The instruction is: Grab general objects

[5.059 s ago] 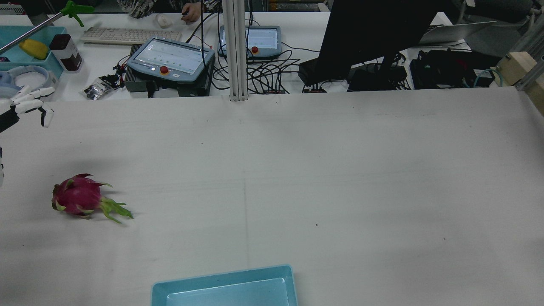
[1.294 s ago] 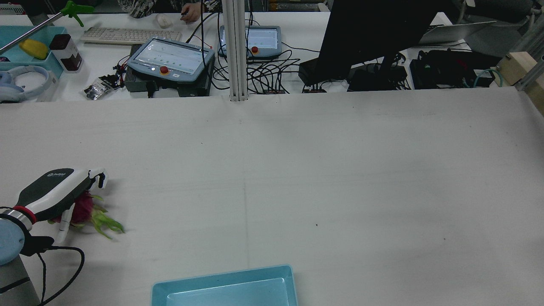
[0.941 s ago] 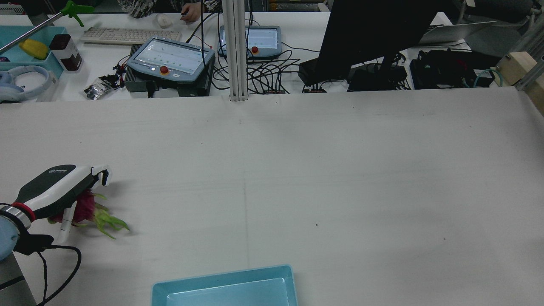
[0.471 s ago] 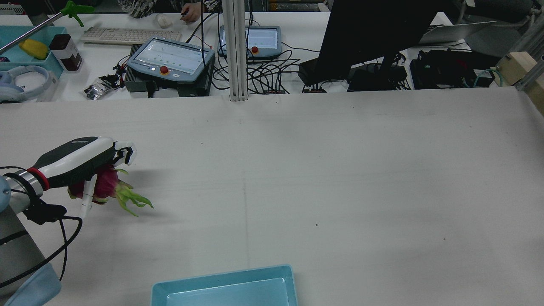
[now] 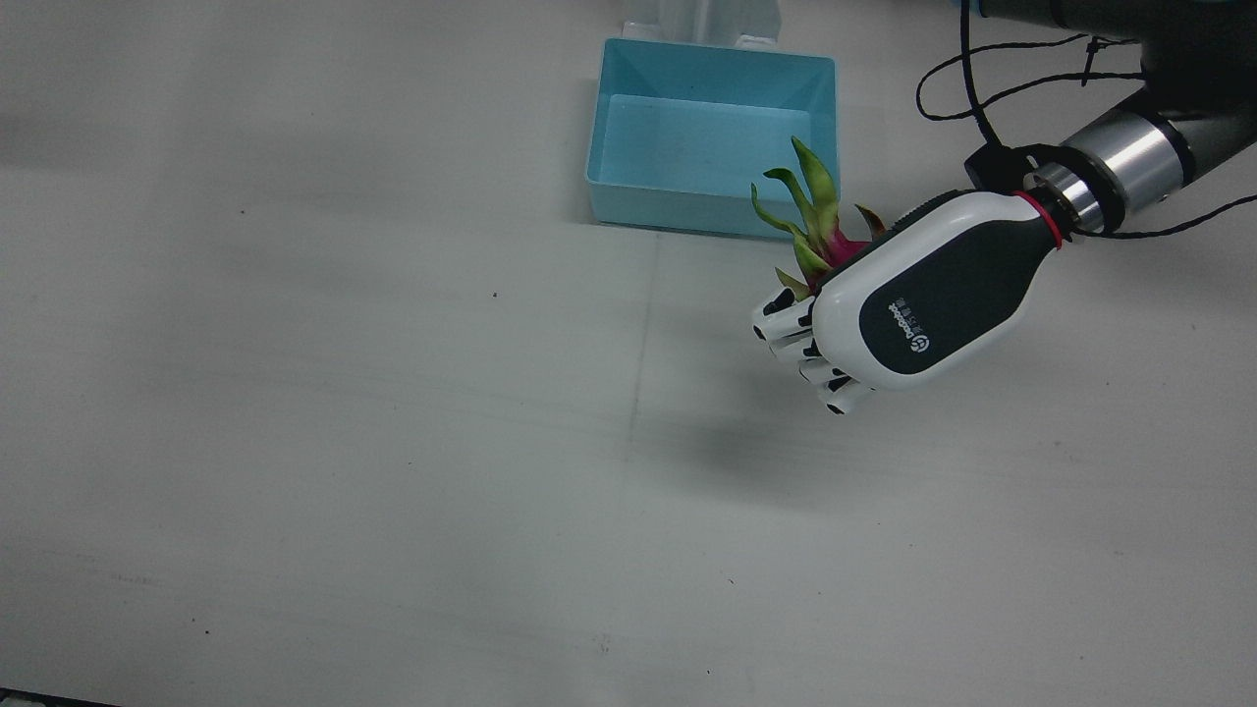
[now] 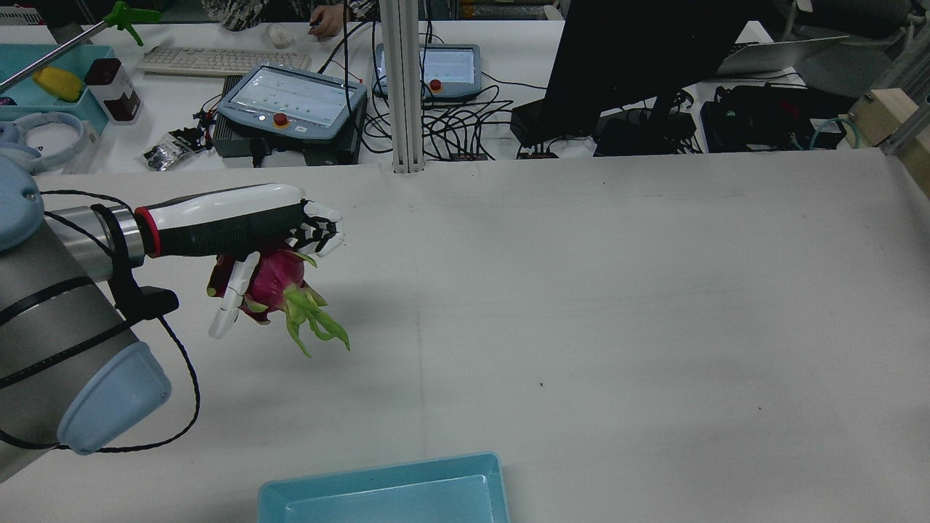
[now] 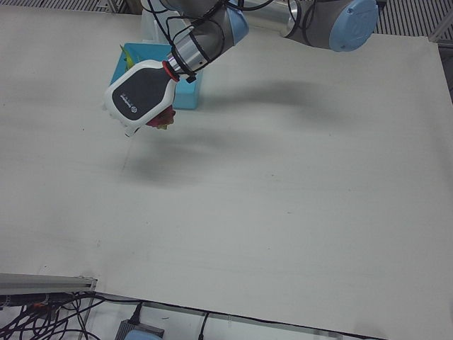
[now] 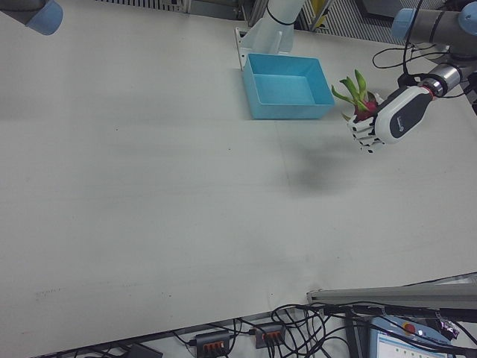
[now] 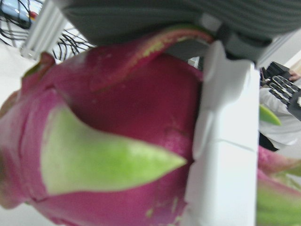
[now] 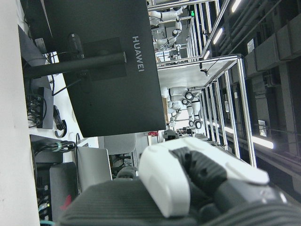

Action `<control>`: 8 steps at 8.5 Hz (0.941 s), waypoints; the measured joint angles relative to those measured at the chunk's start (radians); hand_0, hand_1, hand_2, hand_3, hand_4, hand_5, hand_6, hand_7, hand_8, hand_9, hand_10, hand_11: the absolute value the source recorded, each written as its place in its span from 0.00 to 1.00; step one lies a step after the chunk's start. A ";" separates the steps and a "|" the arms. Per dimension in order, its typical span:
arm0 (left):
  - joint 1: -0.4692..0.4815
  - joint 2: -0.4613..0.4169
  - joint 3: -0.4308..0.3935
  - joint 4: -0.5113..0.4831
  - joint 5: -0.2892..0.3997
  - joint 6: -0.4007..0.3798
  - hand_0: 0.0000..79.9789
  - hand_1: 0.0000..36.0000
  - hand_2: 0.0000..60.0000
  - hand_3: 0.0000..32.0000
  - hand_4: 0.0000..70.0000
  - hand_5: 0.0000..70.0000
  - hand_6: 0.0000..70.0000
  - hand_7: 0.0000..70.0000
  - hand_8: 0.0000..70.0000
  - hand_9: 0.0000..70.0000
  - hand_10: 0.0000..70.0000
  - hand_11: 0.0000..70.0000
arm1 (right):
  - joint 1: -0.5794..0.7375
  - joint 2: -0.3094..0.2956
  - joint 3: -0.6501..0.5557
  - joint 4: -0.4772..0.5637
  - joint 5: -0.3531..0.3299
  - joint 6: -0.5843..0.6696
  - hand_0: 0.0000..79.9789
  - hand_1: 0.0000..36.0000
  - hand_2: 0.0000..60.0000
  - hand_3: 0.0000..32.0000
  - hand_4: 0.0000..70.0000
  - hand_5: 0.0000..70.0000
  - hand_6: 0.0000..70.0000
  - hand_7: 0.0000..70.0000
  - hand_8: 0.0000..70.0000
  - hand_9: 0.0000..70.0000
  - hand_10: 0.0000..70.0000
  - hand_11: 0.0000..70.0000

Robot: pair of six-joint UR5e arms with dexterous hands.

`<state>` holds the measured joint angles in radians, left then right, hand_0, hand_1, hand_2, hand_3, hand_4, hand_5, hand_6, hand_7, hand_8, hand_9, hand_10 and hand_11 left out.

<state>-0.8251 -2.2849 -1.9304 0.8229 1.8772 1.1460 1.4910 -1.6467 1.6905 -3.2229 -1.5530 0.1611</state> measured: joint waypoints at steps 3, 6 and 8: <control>0.133 -0.023 -0.037 -0.004 0.052 -0.047 1.00 1.00 1.00 0.22 0.36 1.00 0.83 1.00 0.91 1.00 0.78 1.00 | 0.000 -0.001 0.000 0.000 0.001 0.000 0.00 0.00 0.00 0.00 0.00 0.00 0.00 0.00 0.00 0.00 0.00 0.00; 0.279 -0.024 -0.138 0.064 0.050 -0.054 1.00 1.00 1.00 0.21 0.38 1.00 0.83 1.00 0.92 1.00 0.79 1.00 | 0.000 -0.001 0.000 0.000 0.001 0.000 0.00 0.00 0.00 0.00 0.00 0.00 0.00 0.00 0.00 0.00 0.00 0.00; 0.374 -0.025 -0.166 0.076 0.031 -0.056 1.00 1.00 1.00 0.41 0.38 1.00 0.77 1.00 0.73 1.00 0.80 1.00 | 0.000 -0.001 0.001 0.000 0.000 0.000 0.00 0.00 0.00 0.00 0.00 0.00 0.00 0.00 0.00 0.00 0.00 0.00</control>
<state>-0.4509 -2.3099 -2.0965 0.8991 1.9083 1.0899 1.4909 -1.6475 1.6913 -3.2229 -1.5534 0.1611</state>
